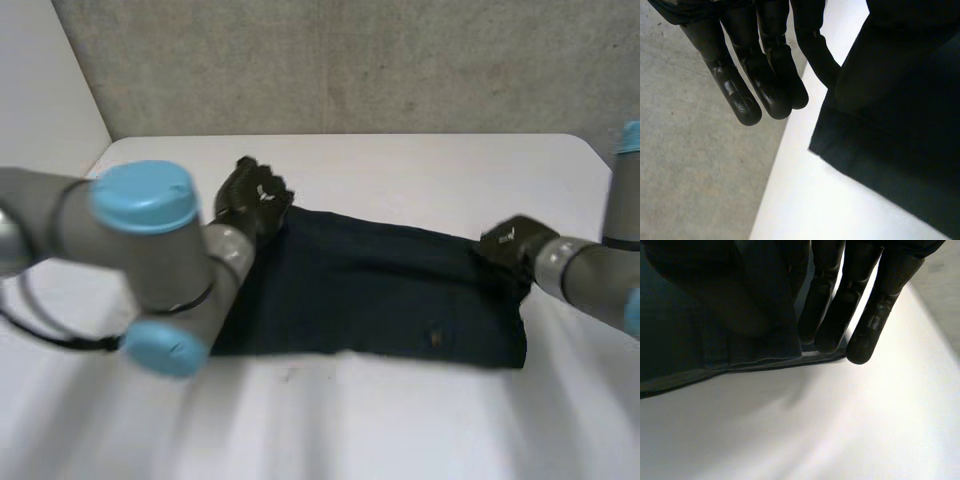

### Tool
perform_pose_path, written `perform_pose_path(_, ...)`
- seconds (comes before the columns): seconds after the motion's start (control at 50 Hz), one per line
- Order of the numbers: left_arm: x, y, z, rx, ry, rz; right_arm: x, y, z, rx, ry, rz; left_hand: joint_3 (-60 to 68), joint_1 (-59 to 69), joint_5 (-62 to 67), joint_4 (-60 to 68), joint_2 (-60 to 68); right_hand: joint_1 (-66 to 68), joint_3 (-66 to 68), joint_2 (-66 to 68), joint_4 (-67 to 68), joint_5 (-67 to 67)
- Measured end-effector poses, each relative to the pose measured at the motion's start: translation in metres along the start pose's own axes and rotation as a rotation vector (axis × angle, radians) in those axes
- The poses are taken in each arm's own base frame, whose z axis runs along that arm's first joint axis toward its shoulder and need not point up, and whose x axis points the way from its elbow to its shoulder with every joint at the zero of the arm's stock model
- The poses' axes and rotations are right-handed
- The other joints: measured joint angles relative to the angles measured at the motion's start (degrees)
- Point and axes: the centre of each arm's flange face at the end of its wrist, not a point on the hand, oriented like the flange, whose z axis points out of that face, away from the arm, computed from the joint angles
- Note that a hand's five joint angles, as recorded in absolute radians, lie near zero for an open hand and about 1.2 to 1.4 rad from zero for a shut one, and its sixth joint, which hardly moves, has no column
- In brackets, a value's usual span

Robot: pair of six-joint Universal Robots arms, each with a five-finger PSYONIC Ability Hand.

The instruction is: Fold the shorts.

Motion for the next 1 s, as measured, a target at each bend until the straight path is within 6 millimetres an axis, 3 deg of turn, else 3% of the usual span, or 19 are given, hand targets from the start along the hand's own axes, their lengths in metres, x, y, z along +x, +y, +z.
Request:
perform_pose_path(0.16, 0.017, 0.011, 0.079, 0.085, -0.111, -0.002, 0.013, -0.009, 0.055, 0.131, 0.268, -0.048, 0.00, -0.04, 0.00, 0.04, 0.03, 0.00, 0.00, 0.00, 0.00, 0.11)
perform_pose_path(0.24, 0.021, 0.020, 0.106, 0.132, -0.179, -0.012, 0.015, -0.008, 0.080, 0.186, 0.376, -0.079, 0.01, -0.03, 0.00, 0.04, 0.04, -0.02, 0.00, 0.00, 0.00, 0.11)
perform_pose_path(0.3, 0.025, 0.024, 0.115, 0.163, -0.194, -0.029, 0.014, -0.007, 0.094, 0.211, 0.427, -0.100, -5.60, -2.99, -2.46, -5.10, -5.78, -9.47, -13.97, -13.87, -14.25, -11.85)
perform_pose_path(0.32, 0.027, 0.025, 0.118, 0.180, -0.194, -0.039, 0.013, -0.006, 0.099, 0.220, 0.444, -0.108, -15.82, -15.19, -13.28, -16.53, -16.21, -21.65, -26.41, -26.73, -26.81, -23.43)
perform_pose_path(0.36, 0.031, 0.026, 0.120, 0.203, -0.188, -0.055, 0.012, -0.005, 0.104, 0.230, 0.464, -0.115, -32.31, -33.35, -30.03, -33.45, -32.94, -26.10, -30.90, -31.28, -31.33, -27.85)
perform_pose_path(0.38, 0.035, 0.026, 0.121, 0.220, -0.180, -0.070, 0.012, -0.004, 0.107, 0.236, 0.476, -0.116, -44.84, -47.93, -42.61, -46.31, -45.57, -39.19, -48.14, -49.12, -48.65, -45.72)
perform_pose_path(0.42, 0.036, 0.026, 0.121, 0.226, -0.175, -0.076, 0.011, -0.004, 0.107, 0.238, 0.480, -0.116, -49.14, -51.37, -46.61, -50.62, -49.84, -39.19, -48.14, -49.12, -48.65, -45.72)
perform_pose_path(0.44, 0.043, 0.026, 0.119, 0.239, -0.157, -0.097, 0.013, -0.005, 0.105, 0.250, 0.493, -0.104, -53.02, -53.73, -50.11, -54.40, -54.03, -42.09, -55.24, -54.65, -54.72, -52.79)
perform_pose_path(0.5, 0.049, 0.026, 0.112, 0.229, -0.127, -0.122, 0.019, -0.013, 0.089, 0.277, 0.501, -0.043, -56.27, -54.28, -52.54, -57.35, -57.19, -42.09, -55.54, -54.87, -54.75, -53.07)
perform_pose_path(0.52, 0.049, 0.026, 0.112, 0.229, -0.127, -0.122, 0.019, -0.013, 0.089, 0.277, 0.501, -0.043, -56.27, -54.28, -52.54, -57.35, -57.19, -42.09, -55.54, -54.87, -54.75, -53.07)
perform_pose_path(0.54, 0.047, 0.024, 0.104, 0.211, -0.111, -0.141, 0.024, -0.019, 0.071, 0.297, 0.493, 0.024, -56.27, -54.28, -52.54, -57.35, -57.20, -42.09, -55.54, -54.87, -54.75, -53.07)
perform_pose_path(0.56, 0.047, 0.024, 0.104, 0.211, -0.111, -0.141, 0.024, -0.019, 0.071, 0.297, 0.493, 0.024, -56.27, -54.28, -52.54, -57.35, -57.20, -42.09, -55.54, -54.87, -54.75, -53.07)
perform_pose_path(0.58, 0.040, 0.023, 0.092, 0.184, -0.093, -0.180, 0.026, -0.021, 0.059, 0.309, 0.480, 0.071, -56.27, -54.28, -52.54, -57.35, -57.20, -42.09, -55.54, -54.88, -54.75, -53.07)
perform_pose_path(0.62, 0.040, 0.023, 0.092, 0.184, -0.093, -0.180, 0.026, -0.021, 0.059, 0.309, 0.480, 0.071, -56.27, -54.28, -52.54, -57.35, -57.20, -42.09, -55.54, -54.88, -54.75, -53.07)
perform_pose_path(0.64, 0.028, 0.022, 0.075, 0.155, -0.073, -0.250, 0.022, -0.021, 0.029, 0.316, 0.384, 0.205, -56.27, -54.28, -52.53, -57.35, -57.24, -42.09, -55.54, -54.88, -54.75, -53.07)
perform_pose_path(0.7, 0.019, 0.022, 0.061, 0.134, -0.058, -0.329, 0.013, -0.017, 0.015, 0.304, 0.300, 0.278, -56.27, -54.28, -52.54, -57.35, -57.24, -42.07, -55.33, -54.72, -54.69, -53.06)
perform_pose_path(0.74, 0.005, 0.023, 0.036, 0.104, -0.031, -0.478, -0.001, -0.009, 0.001, 0.267, 0.177, 0.374, -56.27, -54.28, -52.53, -57.35, -57.24, -41.90, -55.32, -54.72, -54.62, -52.94)
perform_pose_path(0.84, -0.007, 0.024, -0.006, 0.071, 0.022, -0.716, -0.022, 0.013, -0.007, 0.190, 0.037, 0.492, -56.27, -54.28, -52.54, -57.35, -57.24, -40.83, -51.13, -51.04, -52.12, -50.04)
perform_pose_path(1.0, -0.018, 0.032, -0.044, 0.033, 0.035, -0.842, -0.031, 0.035, 0.011, 0.158, 0.041, 0.500, -56.27, -54.28, -52.54, -57.35, -57.24, -32.14, -42.52, -42.72, -43.06, -42.44)
